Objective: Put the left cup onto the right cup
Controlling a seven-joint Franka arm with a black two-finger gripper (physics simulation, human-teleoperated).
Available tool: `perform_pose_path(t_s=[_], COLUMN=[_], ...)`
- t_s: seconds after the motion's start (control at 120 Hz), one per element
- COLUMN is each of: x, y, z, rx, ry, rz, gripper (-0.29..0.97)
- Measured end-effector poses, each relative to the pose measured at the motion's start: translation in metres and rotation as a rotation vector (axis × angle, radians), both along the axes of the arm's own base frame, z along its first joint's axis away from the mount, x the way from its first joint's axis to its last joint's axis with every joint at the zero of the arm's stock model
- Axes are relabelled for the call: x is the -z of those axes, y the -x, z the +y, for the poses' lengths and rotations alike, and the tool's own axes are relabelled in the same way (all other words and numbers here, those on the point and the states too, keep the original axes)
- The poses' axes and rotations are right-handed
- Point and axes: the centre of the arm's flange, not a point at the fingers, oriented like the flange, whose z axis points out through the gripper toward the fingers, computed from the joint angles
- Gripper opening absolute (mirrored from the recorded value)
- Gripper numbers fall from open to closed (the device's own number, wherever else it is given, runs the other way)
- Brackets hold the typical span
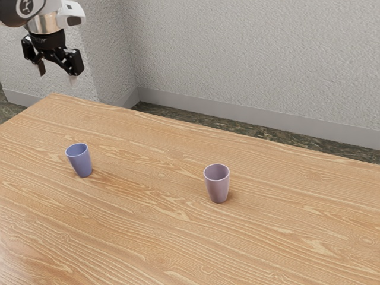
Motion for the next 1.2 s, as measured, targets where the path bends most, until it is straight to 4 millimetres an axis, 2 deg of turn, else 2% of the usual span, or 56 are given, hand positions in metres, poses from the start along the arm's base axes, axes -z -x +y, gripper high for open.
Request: perform_pose_path(t_s=[0.2, 0.367, 0.533, 0.875, 0.967, 1.125, 1.2], x=[0.007, 0.020, 0.044, 0.113, 0.128, 0.158, 0.168], y=[-0.003, -0.003, -0.008, -0.036, -0.039, -0.037, -0.039], z=[-0.001, 0.000, 0.008, 0.021, 0.035, 0.087, 0.096], rx=[-0.002, -0.005, -0.019, -0.065, -0.097, -0.193, -0.209], ry=[0.003, 0.006, 0.011, 0.109, 0.135, 0.171, 0.179], rz=[0.010, 0.038, 0.088, 0.196, 0.211, 0.229, 0.231], gripper=[0.68, 0.68, 0.68, 0.68, 0.68, 0.68, 0.68])
